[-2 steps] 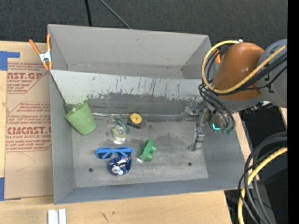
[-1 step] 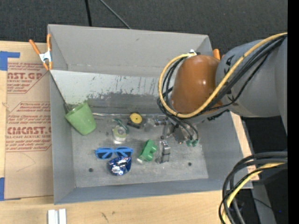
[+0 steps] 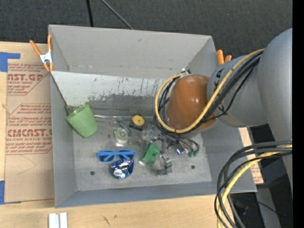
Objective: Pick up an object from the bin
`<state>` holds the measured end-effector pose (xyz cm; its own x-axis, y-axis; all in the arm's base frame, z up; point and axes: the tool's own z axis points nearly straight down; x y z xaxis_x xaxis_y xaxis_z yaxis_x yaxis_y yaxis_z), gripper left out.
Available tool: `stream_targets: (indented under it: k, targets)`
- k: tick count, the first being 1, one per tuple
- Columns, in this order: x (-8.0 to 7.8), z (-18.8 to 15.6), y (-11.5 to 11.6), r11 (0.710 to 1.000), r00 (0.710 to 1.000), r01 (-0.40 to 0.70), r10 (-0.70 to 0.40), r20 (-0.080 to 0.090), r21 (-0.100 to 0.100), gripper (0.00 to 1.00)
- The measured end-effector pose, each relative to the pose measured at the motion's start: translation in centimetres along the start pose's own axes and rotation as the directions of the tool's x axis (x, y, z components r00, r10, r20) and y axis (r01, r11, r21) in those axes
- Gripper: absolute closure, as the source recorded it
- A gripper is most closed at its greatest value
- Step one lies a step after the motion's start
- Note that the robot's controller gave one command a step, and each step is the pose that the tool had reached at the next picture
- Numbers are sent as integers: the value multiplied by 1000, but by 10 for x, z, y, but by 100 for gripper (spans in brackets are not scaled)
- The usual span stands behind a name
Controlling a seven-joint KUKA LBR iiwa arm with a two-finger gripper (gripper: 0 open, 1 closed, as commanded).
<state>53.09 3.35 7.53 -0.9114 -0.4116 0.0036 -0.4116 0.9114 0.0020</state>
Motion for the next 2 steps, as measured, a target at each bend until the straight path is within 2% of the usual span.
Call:
stream_targets:
  k: [1,2]
  targets:
    - [-1,-2,0,1000,1000,-1,1,4,2,100]
    - [-15,-160,-6,999,999,35,-35,15,7,100]
